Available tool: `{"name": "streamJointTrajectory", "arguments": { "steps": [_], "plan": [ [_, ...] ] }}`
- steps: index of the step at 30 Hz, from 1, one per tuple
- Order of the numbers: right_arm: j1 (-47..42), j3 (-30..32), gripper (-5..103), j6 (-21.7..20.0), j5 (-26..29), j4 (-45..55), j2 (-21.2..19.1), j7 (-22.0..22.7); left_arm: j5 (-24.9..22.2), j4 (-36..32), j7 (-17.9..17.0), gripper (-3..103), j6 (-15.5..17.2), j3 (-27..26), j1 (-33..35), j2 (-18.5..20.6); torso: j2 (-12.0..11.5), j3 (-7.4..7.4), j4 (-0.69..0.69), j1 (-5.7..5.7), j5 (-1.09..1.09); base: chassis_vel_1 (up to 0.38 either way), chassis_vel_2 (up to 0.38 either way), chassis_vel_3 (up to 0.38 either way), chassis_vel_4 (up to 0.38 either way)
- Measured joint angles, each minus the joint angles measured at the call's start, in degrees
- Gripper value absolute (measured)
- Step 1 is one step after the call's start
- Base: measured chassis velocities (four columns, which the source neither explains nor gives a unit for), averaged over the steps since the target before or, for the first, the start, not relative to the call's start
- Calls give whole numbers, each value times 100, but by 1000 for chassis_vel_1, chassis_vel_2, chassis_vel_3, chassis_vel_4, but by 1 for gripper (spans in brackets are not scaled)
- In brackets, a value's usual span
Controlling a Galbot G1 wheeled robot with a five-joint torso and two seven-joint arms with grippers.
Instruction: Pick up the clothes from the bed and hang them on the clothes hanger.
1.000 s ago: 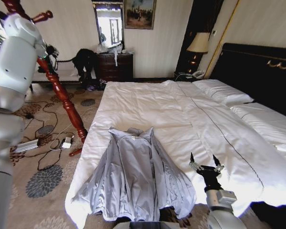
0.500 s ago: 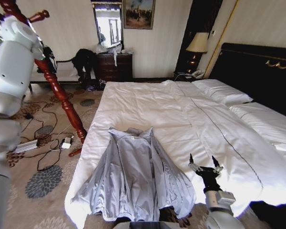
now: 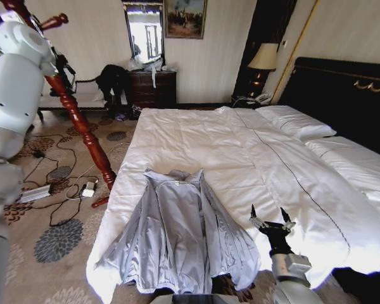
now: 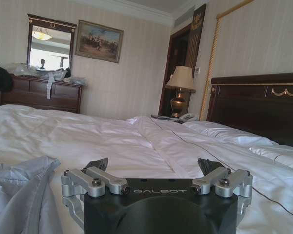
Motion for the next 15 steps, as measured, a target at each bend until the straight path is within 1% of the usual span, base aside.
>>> {"name": "streamJointTrajectory", "arguments": {
  "steps": [2, 5, 6, 11, 12, 13, 15],
  "plan": [
    [1, -2, 100, 1, 0, -4, 1, 0, 23, -97, 17, 17, -9, 0, 39, 32, 0, 0, 0, 0, 0, 0, 0, 0, 0],
    [21, -22, 100, 2, -1, -21, 16, -1, 140, -587, 160, 17, -54, -2, 287, 206, 0, 0, -3, 0, 2, 0, 0, 0, 0],
    [21, -22, 100, 2, -1, -21, 16, -1, 140, -587, 160, 17, -54, -2, 287, 206, 0, 0, -3, 0, 2, 0, 0, 0, 0],
    [42, -39, 100, 2, -7, -74, 32, -1, 523, -1342, 426, 17, -170, -143, 809, 533, 0, 0, -3, 0, 1, 0, 0, 0, 0],
    [42, -39, 100, 2, -7, -74, 32, -1, 523, -1342, 426, 17, -170, -143, 809, 533, 0, 0, -3, 0, 1, 0, 0, 0, 0],
    [45, -39, 100, 3, -8, -82, 36, -1, 553, -1497, 445, 17, -187, -188, 897, 606, 0, 1, -3, 0, 0, 0, 0, 0, 0],
    [60, -41, 100, 4, -9, -97, 51, 0, 553, -2174, 467, 17, -205, -397, 1262, 871, 0, 0, 0, 0, 1, 0, 0, 0, 0]
  ]
}}
